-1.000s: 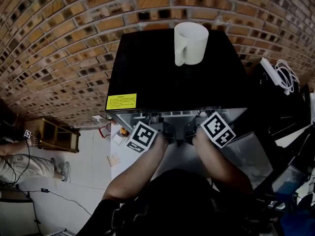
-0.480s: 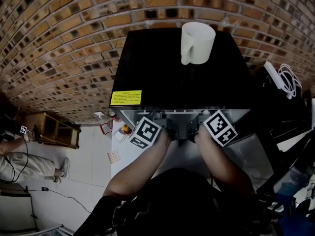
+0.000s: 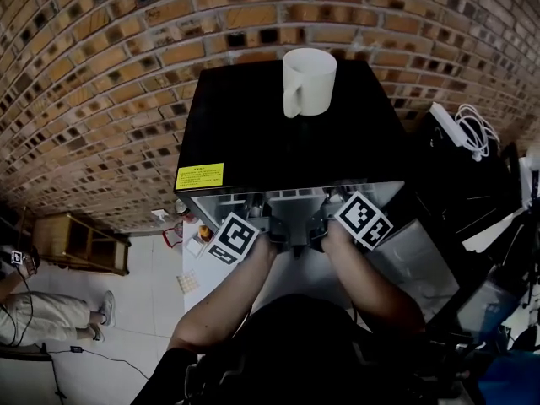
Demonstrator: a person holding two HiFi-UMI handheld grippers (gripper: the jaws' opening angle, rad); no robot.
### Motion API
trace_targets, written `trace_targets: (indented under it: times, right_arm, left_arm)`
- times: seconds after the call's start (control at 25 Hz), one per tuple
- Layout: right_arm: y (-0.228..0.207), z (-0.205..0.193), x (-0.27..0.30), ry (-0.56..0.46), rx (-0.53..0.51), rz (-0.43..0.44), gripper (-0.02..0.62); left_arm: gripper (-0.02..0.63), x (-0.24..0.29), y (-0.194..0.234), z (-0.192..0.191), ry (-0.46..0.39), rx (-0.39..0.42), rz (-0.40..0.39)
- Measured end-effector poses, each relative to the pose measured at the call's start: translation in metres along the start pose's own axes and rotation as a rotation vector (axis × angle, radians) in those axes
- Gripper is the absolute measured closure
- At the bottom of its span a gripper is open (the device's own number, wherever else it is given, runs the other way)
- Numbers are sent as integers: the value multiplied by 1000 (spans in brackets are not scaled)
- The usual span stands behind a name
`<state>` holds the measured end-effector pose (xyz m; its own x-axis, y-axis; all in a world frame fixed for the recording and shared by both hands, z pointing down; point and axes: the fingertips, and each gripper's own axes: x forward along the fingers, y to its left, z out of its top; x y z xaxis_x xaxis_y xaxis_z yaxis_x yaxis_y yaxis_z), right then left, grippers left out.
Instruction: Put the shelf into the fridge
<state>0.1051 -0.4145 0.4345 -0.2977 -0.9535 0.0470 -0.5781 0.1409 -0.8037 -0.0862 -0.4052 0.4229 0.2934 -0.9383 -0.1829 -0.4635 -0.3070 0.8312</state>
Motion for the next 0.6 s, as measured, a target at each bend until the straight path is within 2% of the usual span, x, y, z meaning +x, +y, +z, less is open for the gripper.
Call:
trace_targets:
  times: [0.2, 0.4, 0.6]
  right_arm:
    - [7, -2, -17, 24, -52, 18, 402]
    - [18, -11, -36, 16, -82, 42, 423]
    - [27, -25, -60, 33, -136, 49, 439]
  left_arm:
    - [456, -15, -16, -11, 74, 92, -39]
    - [459, -36, -23, -18, 140, 130, -100]
    - [462, -59, -37, -30, 209, 162, -200]
